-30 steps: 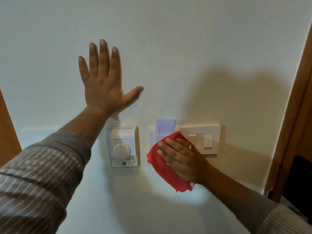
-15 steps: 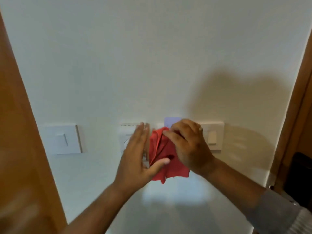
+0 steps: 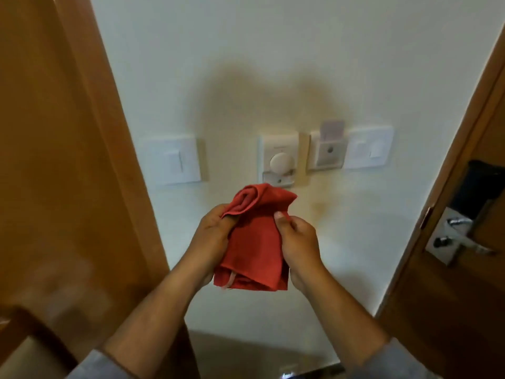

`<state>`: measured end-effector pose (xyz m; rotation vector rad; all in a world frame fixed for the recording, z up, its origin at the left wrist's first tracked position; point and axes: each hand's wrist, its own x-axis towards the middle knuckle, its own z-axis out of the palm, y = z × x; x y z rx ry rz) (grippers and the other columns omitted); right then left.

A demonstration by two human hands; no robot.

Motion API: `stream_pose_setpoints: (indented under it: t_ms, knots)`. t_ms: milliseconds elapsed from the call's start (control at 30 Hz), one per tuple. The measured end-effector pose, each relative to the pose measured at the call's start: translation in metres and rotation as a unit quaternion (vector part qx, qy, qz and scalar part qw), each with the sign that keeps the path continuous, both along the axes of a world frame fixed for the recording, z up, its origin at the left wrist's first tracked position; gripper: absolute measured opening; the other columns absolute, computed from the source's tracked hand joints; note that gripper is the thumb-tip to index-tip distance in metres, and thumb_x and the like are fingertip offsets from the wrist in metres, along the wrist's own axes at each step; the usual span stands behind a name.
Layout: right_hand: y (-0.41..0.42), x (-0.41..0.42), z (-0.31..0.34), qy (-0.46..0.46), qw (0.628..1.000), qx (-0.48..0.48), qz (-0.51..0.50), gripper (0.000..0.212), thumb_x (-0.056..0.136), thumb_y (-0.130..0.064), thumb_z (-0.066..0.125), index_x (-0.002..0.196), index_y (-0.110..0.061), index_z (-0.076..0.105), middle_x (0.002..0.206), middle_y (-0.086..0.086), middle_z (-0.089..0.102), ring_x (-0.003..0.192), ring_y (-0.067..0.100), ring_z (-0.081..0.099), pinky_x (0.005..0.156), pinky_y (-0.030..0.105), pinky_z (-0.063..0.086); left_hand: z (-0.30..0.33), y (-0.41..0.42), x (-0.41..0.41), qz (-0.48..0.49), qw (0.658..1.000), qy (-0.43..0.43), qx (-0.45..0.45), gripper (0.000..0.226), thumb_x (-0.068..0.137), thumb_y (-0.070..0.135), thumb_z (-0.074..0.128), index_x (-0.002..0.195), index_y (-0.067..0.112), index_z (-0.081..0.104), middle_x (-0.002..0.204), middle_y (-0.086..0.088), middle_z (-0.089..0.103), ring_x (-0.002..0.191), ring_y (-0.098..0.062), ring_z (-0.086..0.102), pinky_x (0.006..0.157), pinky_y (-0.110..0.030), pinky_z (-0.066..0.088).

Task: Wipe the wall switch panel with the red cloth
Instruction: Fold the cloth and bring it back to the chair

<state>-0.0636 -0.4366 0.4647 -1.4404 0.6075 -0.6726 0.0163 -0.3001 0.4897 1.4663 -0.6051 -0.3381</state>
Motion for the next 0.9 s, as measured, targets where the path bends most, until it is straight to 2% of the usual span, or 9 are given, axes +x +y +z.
stream_pose_setpoints:
  t_ms: [100,200,267,367,500,633,733,833,900]
  knots:
    - [0.043,0.002,-0.037,0.025,0.999,-0.028,-0.018,0.033,0.102,-0.042,0.051,0.090,-0.014,0.064,0.088,0.008,0.070,0.079,0.026,0.066,0.067,0.037,0.053,-0.047,0.035,0.004,0.031,0.998,0.050,0.034,0.015,0.101,0.043,0.053,0.100,0.042,0.069,0.106,0.008,0.077,0.091,-0.008,0.075,0.075,-0.026,0.056]
    - [0.074,0.003,-0.074,0.060,0.994,-0.085,-0.016,0.030,0.103,-0.040,0.049,0.086,-0.019,0.061,0.081,-0.001,0.065,0.071,0.014,0.061,0.061,0.027,0.046,-0.090,0.063,0.004,0.068,0.994,0.070,0.057,0.014,0.103,0.042,0.049,0.104,0.043,0.062,0.106,0.014,0.072,0.087,0.000,0.073,0.067,-0.015,0.056]
    - [0.088,0.006,-0.099,0.079,0.990,-0.114,-0.018,0.028,0.103,-0.037,0.051,0.087,-0.016,0.061,0.079,-0.001,0.064,0.070,0.013,0.060,0.062,0.031,0.047,-0.117,0.079,0.004,0.092,0.991,0.069,0.075,0.015,0.104,0.038,0.049,0.109,0.037,0.063,0.104,0.014,0.071,0.088,0.000,0.071,0.068,-0.011,0.054]
    - [0.110,0.009,-0.139,0.104,0.986,-0.133,-0.003,0.024,0.103,-0.036,0.050,0.095,-0.017,0.062,0.087,0.001,0.067,0.079,0.019,0.063,0.072,0.039,0.053,-0.158,0.105,0.001,0.121,0.986,0.068,0.090,0.015,0.105,0.031,0.049,0.104,0.037,0.062,0.098,0.019,0.068,0.082,0.014,0.067,0.064,-0.002,0.048]
    - [0.141,0.013,-0.204,0.158,0.977,-0.142,0.019,0.025,0.103,-0.038,0.050,0.095,-0.018,0.062,0.086,-0.001,0.066,0.079,0.018,0.064,0.074,0.043,0.055,-0.223,0.138,-0.004,0.148,0.976,0.099,0.128,0.013,0.105,0.032,0.048,0.107,0.040,0.058,0.100,0.021,0.065,0.083,0.021,0.062,0.067,-0.001,0.048]
    - [0.179,0.007,-0.283,0.214,0.967,-0.119,0.067,0.021,0.103,-0.043,0.048,0.095,-0.029,0.061,0.088,-0.007,0.067,0.081,0.011,0.065,0.075,0.039,0.057,-0.297,0.179,-0.015,0.169,0.957,0.141,0.187,0.009,0.104,0.037,0.048,0.101,0.042,0.056,0.098,0.020,0.065,0.081,0.020,0.061,0.066,-0.002,0.048]
    - [0.205,-0.001,-0.346,0.251,0.959,-0.098,0.093,0.025,0.103,-0.043,0.048,0.082,-0.031,0.055,0.082,-0.007,0.062,0.075,0.001,0.060,0.068,0.030,0.052,-0.354,0.208,-0.024,0.174,0.940,0.177,0.232,0.009,0.104,0.037,0.049,0.107,0.034,0.056,0.096,0.018,0.064,0.078,0.020,0.061,0.064,-0.001,0.047]
    - [0.225,-0.004,-0.406,0.280,0.949,-0.085,0.118,0.024,0.104,-0.038,0.049,0.081,-0.031,0.054,0.076,-0.010,0.059,0.071,-0.008,0.057,0.063,0.014,0.044,-0.412,0.228,-0.028,0.187,0.924,0.208,0.260,0.010,0.104,0.034,0.049,0.103,0.030,0.058,0.090,0.015,0.063,0.076,0.010,0.062,0.064,-0.008,0.047]
    - [0.235,-0.006,-0.442,0.293,0.944,-0.075,0.130,0.018,0.104,-0.036,0.049,0.091,-0.030,0.059,0.080,-0.012,0.062,0.075,-0.010,0.058,0.064,0.008,0.044,-0.447,0.235,-0.029,0.186,0.913,0.233,0.279,0.023,0.105,0.034,0.048,0.120,0.021,0.059,0.104,0.008,0.066,0.093,-0.005,0.063,0.076,-0.019,0.048]
